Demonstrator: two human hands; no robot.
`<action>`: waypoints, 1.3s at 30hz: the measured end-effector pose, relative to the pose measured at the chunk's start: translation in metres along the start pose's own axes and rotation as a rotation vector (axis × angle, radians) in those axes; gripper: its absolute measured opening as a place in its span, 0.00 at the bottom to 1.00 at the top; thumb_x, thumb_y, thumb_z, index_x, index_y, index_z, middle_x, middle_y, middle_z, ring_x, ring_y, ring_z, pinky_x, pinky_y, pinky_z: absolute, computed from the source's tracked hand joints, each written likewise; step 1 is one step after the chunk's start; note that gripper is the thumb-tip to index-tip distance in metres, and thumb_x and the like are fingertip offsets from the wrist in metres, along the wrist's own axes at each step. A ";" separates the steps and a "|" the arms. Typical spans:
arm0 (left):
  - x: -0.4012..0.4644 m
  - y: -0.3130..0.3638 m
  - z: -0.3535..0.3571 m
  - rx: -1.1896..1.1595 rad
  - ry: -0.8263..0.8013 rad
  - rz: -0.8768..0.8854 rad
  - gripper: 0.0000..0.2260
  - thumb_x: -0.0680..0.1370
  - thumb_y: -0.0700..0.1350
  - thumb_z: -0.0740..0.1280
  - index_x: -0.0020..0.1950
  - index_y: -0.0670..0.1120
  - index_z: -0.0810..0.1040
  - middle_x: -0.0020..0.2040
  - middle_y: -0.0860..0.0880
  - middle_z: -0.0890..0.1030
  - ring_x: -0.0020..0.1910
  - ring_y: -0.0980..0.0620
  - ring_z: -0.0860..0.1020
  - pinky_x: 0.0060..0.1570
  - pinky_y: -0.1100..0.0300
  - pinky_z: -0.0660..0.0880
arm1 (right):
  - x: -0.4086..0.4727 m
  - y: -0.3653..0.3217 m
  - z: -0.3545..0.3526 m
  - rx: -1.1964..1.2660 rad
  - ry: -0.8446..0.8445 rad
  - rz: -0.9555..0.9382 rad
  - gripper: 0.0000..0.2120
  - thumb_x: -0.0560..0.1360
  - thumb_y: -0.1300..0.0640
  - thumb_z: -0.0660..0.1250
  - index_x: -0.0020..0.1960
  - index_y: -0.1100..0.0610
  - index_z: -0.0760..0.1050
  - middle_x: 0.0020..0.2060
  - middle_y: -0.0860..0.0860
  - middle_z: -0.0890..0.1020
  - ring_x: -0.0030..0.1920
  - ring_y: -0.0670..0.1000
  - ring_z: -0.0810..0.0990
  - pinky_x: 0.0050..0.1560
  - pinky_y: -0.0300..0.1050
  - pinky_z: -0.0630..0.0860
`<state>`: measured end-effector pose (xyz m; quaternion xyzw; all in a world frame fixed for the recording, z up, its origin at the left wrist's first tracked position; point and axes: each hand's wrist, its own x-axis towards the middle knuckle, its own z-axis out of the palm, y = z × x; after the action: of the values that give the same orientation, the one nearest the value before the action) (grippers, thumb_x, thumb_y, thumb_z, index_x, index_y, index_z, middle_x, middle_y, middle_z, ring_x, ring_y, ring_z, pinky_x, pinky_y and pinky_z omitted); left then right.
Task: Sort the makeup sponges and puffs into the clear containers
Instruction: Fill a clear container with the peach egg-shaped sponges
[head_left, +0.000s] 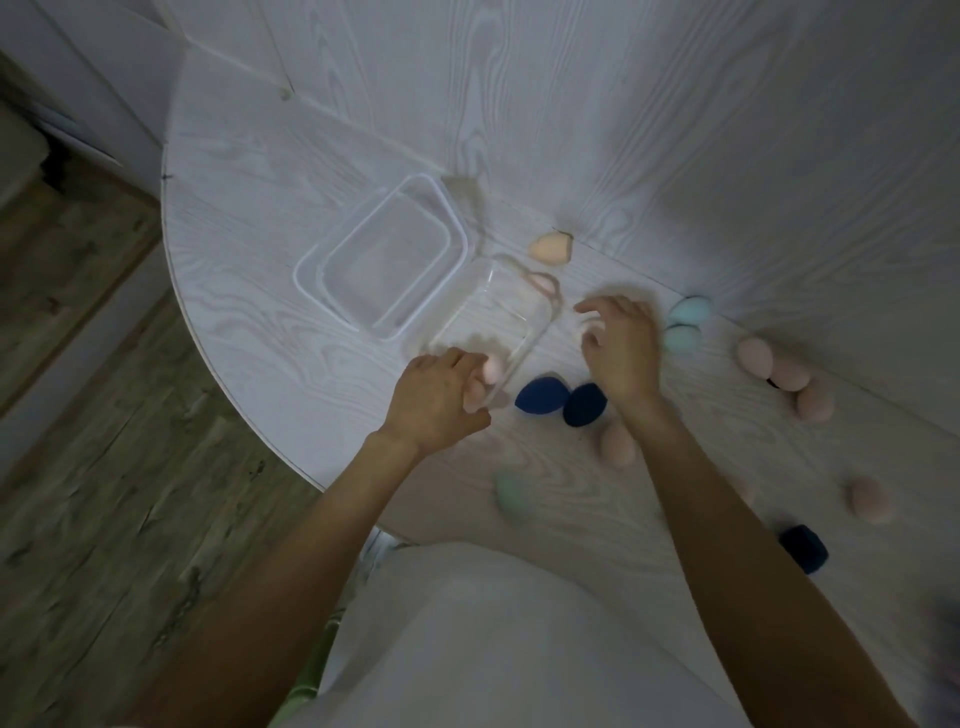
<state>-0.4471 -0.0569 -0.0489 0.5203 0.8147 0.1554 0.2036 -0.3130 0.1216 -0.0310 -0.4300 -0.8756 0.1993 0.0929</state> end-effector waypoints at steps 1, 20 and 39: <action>0.000 0.000 0.000 0.006 0.000 0.002 0.27 0.69 0.53 0.71 0.66 0.48 0.72 0.58 0.49 0.78 0.50 0.47 0.77 0.52 0.58 0.69 | 0.003 0.011 0.002 -0.052 -0.067 0.037 0.21 0.71 0.68 0.63 0.61 0.55 0.74 0.59 0.54 0.78 0.59 0.57 0.72 0.61 0.47 0.67; 0.004 0.009 0.005 0.015 0.050 -0.002 0.26 0.69 0.55 0.71 0.63 0.45 0.72 0.56 0.50 0.79 0.48 0.49 0.78 0.46 0.60 0.66 | 0.010 -0.051 0.022 -0.056 -0.344 -0.286 0.15 0.75 0.60 0.63 0.61 0.56 0.74 0.56 0.53 0.73 0.49 0.53 0.76 0.48 0.49 0.75; 0.025 0.020 0.005 -0.103 -0.161 -0.098 0.42 0.69 0.55 0.71 0.76 0.50 0.52 0.67 0.47 0.66 0.63 0.48 0.66 0.49 0.58 0.68 | 0.018 -0.042 0.018 -0.355 -0.313 -0.360 0.18 0.74 0.43 0.63 0.48 0.55 0.82 0.50 0.50 0.76 0.55 0.52 0.67 0.57 0.42 0.62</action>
<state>-0.4385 -0.0256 -0.0479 0.4795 0.8110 0.1447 0.3024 -0.3601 0.1082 -0.0297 -0.2412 -0.9627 0.0871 -0.0859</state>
